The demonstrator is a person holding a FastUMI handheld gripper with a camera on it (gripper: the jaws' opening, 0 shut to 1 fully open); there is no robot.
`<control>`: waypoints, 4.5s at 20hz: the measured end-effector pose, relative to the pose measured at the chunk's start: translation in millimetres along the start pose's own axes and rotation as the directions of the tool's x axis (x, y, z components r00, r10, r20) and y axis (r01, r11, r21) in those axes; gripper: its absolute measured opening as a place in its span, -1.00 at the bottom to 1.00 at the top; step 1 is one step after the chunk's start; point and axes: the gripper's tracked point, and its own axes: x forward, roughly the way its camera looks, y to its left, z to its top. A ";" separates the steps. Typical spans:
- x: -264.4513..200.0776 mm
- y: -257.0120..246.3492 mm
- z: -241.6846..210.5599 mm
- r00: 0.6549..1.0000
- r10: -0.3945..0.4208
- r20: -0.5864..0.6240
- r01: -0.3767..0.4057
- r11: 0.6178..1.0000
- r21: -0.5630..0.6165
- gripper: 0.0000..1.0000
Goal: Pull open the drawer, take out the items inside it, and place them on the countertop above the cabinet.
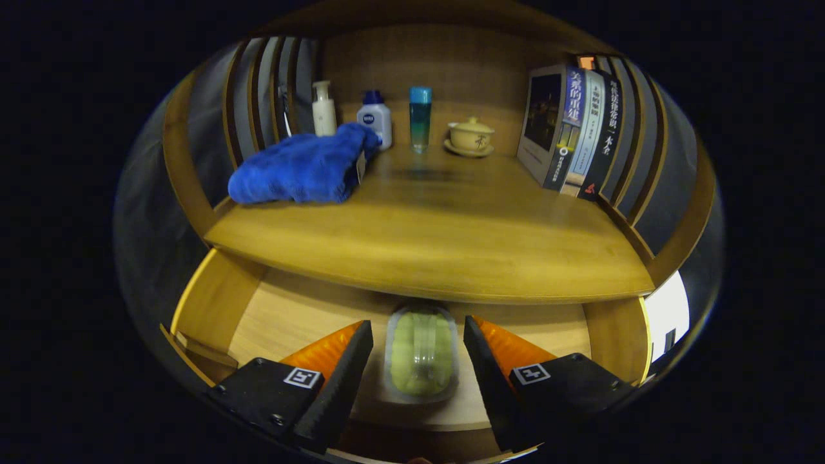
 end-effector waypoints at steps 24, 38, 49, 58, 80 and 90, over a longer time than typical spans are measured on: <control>-35.0 -8.9 -6.2 1.000 -0.007 -0.022 0.010 0.988 0.157 -0.59; -92.2 -7.0 95.1 0.977 -0.027 0.213 0.005 0.994 0.107 -0.59; -9.5 -6.6 146.8 0.991 -0.075 0.109 0.060 0.989 0.138 -0.58; 31.8 -23.8 151.0 0.991 -0.115 0.064 0.103 0.982 0.159 -0.41; -60.5 11.8 168.8 0.958 -0.035 0.283 0.013 0.997 0.080 0.98; -177.4 32.9 154.9 0.860 0.000 0.511 -0.010 1.000 0.016 0.96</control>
